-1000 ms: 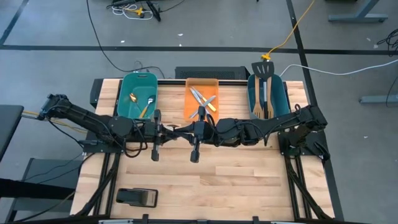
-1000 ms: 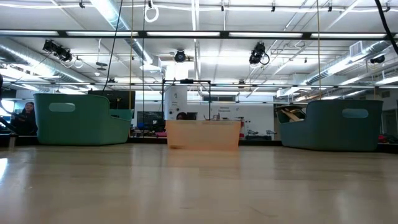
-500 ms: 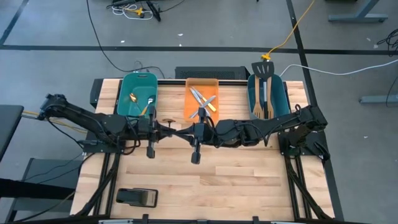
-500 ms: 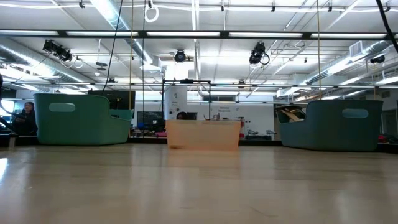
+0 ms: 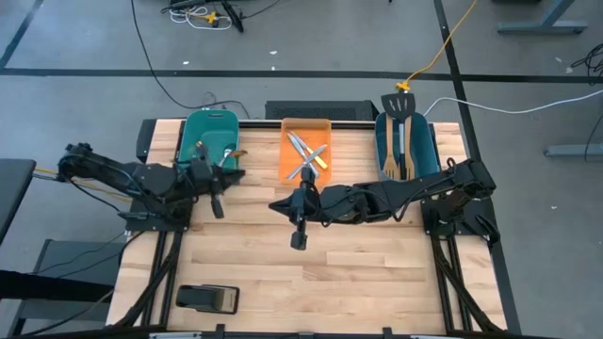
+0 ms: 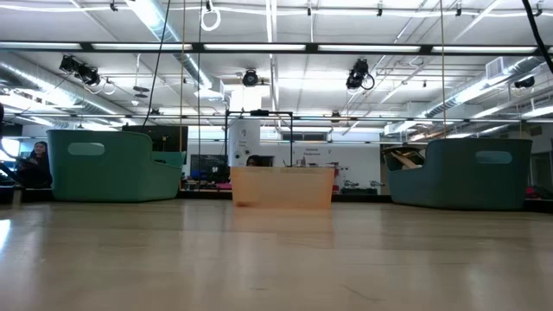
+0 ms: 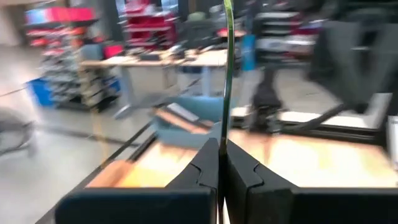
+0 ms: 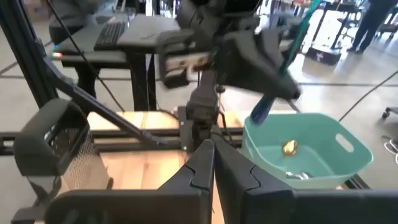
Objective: Pick & Place Kitchen Items
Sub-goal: Put the blue spoon into the green bin, then return to home position
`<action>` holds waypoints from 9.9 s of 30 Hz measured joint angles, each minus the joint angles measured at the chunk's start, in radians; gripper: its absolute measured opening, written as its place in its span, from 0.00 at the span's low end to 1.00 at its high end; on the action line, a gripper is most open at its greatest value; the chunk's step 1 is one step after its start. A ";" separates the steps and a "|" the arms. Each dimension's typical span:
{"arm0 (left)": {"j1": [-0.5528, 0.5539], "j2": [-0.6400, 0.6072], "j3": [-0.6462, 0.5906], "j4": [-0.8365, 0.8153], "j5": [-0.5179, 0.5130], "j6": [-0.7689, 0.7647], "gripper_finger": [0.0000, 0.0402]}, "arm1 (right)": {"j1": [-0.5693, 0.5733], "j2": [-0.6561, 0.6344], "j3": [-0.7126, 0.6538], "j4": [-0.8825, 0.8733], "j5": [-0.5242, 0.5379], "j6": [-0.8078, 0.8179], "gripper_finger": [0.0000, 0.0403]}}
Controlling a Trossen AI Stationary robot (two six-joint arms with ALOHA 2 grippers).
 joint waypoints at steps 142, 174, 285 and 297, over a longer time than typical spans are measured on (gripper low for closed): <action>0.719 -0.116 -0.361 -0.296 0.361 -0.348 0.07 | 0.067 0.001 -0.016 -0.282 0.060 0.126 0.05; -0.273 -0.128 -0.550 0.318 0.131 0.016 0.04 | 0.176 -0.322 -0.914 0.920 0.163 0.055 0.05; 0.218 -0.618 -0.799 0.596 0.356 -0.011 0.03 | 0.168 -0.466 -1.660 1.662 0.308 0.048 0.05; 0.216 -0.647 -0.799 0.595 0.356 -0.011 0.03 | 0.168 -0.466 -1.660 1.662 0.308 0.048 0.05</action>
